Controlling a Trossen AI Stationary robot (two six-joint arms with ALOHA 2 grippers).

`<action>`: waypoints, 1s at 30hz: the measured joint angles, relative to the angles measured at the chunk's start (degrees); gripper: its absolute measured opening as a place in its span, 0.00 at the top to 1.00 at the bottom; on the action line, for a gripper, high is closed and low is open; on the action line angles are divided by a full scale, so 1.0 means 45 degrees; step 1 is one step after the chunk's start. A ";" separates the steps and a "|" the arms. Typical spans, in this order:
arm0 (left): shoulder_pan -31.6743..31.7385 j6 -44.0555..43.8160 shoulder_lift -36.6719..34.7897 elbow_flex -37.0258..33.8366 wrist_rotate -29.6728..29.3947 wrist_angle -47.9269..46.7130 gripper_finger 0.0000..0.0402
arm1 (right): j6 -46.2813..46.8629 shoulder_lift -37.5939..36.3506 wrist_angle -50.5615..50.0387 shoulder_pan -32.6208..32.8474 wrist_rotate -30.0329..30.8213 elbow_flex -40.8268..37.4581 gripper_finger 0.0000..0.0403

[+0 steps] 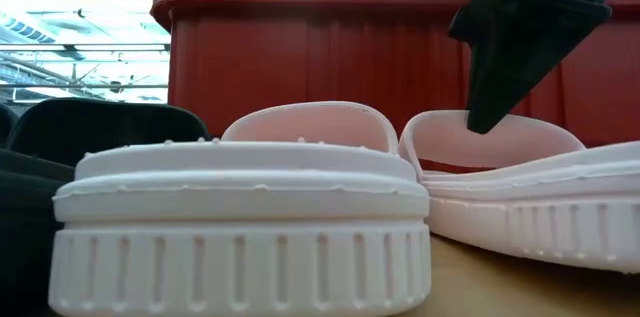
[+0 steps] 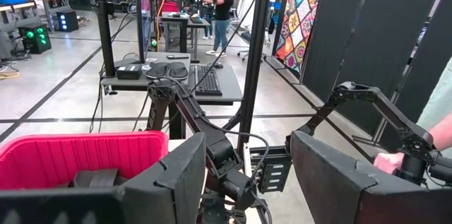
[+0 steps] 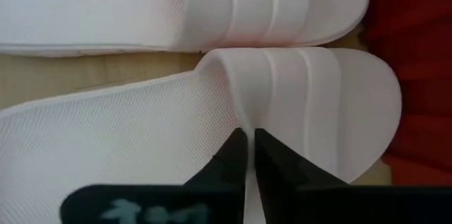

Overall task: Pick and place slides into bin
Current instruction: Put the pink slipper into the red bin

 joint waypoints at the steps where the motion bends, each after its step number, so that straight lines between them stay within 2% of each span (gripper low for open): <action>1: 0.0000 0.0003 0.0002 0.0000 0.0000 0.0000 0.49 | 0.0137 0.0000 0.0000 0.0000 -0.0028 0.0000 0.97; 12: 0.0000 0.0144 0.0005 0.0000 0.0000 0.0000 0.49 | 0.0288 -0.0382 0.0053 -0.0024 -0.1309 -0.0015 0.99; 21: 0.0004 0.0154 0.0005 0.0000 0.0005 -0.0229 0.49 | 0.0171 -0.2002 -0.0546 -0.0074 -0.2008 -0.0019 1.00; 30: 0.0001 0.0090 0.0005 -0.0003 0.0010 -0.0416 0.49 | 0.0376 -0.3799 -0.0141 -0.0168 -0.3043 -0.0019 1.00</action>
